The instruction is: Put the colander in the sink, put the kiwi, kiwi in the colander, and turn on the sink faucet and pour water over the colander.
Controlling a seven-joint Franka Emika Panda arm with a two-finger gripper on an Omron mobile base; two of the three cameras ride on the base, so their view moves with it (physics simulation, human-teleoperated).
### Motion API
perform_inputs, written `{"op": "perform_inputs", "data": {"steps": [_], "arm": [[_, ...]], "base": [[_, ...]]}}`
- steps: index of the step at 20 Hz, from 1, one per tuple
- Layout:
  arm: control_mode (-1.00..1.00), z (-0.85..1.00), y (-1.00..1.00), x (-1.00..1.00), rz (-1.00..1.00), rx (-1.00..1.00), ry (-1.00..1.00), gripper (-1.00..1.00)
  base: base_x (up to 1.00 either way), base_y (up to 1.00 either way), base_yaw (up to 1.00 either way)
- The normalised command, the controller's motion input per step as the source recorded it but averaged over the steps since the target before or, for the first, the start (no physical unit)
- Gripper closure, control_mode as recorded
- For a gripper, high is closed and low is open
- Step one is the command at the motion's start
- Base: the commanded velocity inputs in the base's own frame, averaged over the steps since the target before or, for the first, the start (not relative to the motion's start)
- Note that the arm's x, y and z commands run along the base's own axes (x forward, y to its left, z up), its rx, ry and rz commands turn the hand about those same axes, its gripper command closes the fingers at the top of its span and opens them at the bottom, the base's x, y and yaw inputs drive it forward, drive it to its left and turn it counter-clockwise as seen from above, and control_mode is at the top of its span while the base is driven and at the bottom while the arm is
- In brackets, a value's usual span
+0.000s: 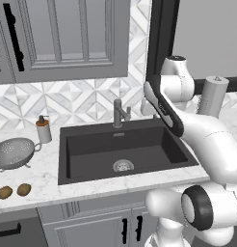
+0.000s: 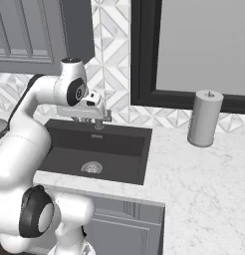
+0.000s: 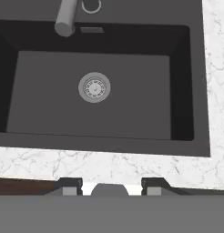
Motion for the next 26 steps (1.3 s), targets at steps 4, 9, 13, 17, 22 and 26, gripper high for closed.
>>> {"op": "perform_inputs", "data": {"steps": [4, 9, 13, 17, 22, 26], "arm": [[-1.00, -0.03, 0.05, -0.32, 0.00, 0.00, 0.00, -1.00], [-1.00, -0.21, 0.45, -0.61, 0.02, -0.03, 0.00, -1.00], [-1.00, -0.21, 0.74, -0.67, 0.00, -0.03, 0.00, -1.00], [-1.00, -0.18, 0.90, -0.56, 0.00, -0.05, 0.00, -1.00], [-1.00, -0.12, 0.99, -0.30, 0.00, -0.07, 0.04, -1.00], [-1.00, -0.08, 1.00, -0.02, -0.01, -0.06, 0.10, -1.00]], "base": [[0.00, 0.00, 0.00], [0.00, 0.00, 0.00], [0.00, 0.00, 0.00], [0.00, 0.00, 0.00], [0.00, 0.00, 0.00], [0.00, 0.00, 0.00]]}}
